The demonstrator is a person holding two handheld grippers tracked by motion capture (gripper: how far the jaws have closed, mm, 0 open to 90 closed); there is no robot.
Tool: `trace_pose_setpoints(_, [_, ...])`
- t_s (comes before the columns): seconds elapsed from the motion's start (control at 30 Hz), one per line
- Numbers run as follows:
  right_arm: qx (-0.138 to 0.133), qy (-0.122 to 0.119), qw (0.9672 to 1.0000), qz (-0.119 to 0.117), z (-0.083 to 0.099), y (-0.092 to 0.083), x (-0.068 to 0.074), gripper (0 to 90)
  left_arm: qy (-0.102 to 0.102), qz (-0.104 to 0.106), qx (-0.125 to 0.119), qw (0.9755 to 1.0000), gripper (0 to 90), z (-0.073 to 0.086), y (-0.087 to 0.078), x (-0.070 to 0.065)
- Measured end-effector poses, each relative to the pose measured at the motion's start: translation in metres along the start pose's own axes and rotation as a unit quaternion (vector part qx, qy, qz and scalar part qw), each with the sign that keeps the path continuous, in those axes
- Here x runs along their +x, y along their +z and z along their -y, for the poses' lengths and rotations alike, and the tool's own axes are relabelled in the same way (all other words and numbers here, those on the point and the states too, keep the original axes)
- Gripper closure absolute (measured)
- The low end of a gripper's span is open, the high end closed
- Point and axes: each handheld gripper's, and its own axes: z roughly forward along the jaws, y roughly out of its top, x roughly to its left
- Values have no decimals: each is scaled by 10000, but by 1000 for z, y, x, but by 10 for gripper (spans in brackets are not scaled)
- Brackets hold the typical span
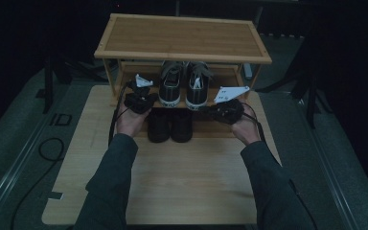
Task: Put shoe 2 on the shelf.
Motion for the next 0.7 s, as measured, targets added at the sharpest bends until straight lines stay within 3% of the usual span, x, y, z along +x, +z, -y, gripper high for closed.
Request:
trace_pose_setpoints(0.2, [50, 0, 9998, 209, 1, 2, -1, 900, -29, -6, 3, 10000, 900, 0, 1, 0])
trace_pose_setpoints(0.7, [-42, 125, 9995, 298, 1, 6, 0, 900, -31, 23, -5, 10000, 900, 0, 0, 1])
